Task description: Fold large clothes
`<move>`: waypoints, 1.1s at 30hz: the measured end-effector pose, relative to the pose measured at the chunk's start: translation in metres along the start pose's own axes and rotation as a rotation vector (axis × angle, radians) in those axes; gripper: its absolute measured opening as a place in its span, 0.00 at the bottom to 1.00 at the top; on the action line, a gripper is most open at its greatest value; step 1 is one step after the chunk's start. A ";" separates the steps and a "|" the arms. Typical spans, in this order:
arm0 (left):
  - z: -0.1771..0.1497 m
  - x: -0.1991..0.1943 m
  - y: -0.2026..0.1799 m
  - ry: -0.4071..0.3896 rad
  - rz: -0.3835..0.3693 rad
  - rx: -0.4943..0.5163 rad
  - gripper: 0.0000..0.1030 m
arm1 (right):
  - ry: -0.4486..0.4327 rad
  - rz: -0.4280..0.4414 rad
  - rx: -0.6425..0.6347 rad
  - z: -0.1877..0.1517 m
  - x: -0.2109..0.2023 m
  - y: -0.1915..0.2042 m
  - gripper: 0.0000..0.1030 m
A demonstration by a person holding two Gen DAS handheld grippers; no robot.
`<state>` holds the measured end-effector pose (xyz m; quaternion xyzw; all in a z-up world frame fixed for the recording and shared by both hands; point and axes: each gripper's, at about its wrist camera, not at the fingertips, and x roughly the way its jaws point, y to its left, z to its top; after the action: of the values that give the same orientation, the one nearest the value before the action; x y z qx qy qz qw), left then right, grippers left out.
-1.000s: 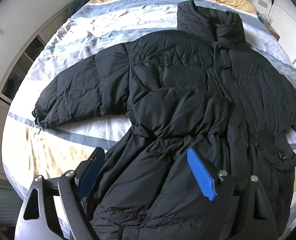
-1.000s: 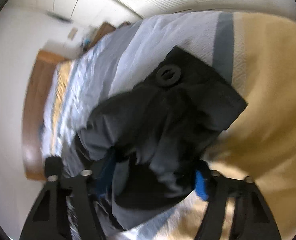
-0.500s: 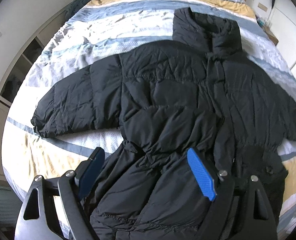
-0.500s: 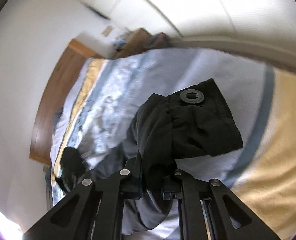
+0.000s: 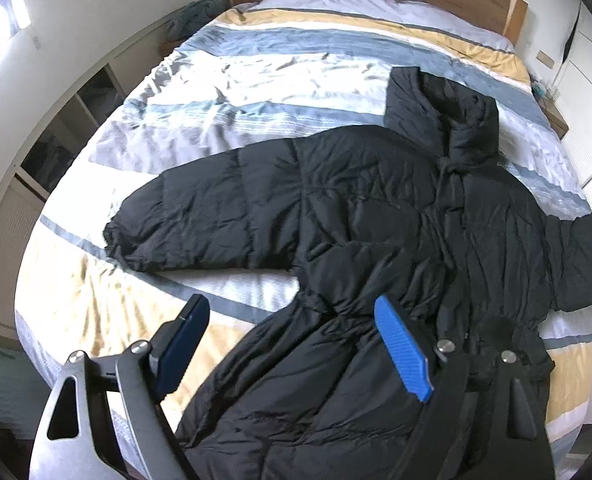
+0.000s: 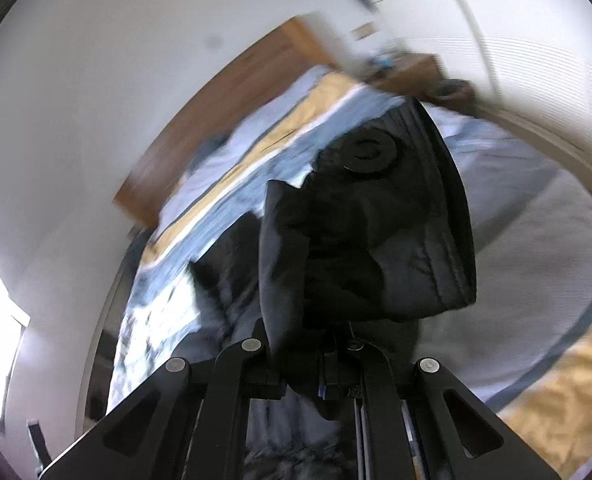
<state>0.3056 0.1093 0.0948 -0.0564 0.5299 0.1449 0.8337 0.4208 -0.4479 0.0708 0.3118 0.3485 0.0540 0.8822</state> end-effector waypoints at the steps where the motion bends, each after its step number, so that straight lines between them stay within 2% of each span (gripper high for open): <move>1: -0.001 -0.001 0.005 0.000 -0.001 -0.007 0.82 | 0.019 0.014 -0.034 -0.006 0.004 0.015 0.10; 7: -0.006 -0.004 0.036 -0.003 0.009 -0.063 0.82 | 0.131 0.070 -0.192 -0.049 0.033 0.075 0.10; 17: -0.014 0.000 0.066 0.016 0.039 -0.106 0.82 | 0.393 0.078 -0.371 -0.148 0.099 0.132 0.10; 23: -0.015 0.004 0.070 0.022 0.021 -0.105 0.82 | 0.507 -0.008 -0.444 -0.203 0.137 0.135 0.11; 27: -0.014 0.008 0.077 0.031 -0.016 -0.104 0.82 | 0.553 -0.089 -0.483 -0.234 0.147 0.127 0.15; 30: -0.013 0.013 0.085 0.032 -0.034 -0.096 0.82 | 0.555 -0.140 -0.512 -0.243 0.150 0.123 0.16; 33: -0.011 0.019 0.094 0.023 -0.049 -0.077 0.82 | 0.561 -0.171 -0.531 -0.253 0.153 0.134 0.30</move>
<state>0.2755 0.1992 0.0790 -0.1030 0.5320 0.1438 0.8280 0.3884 -0.1635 -0.0818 0.0157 0.5745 0.1517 0.8042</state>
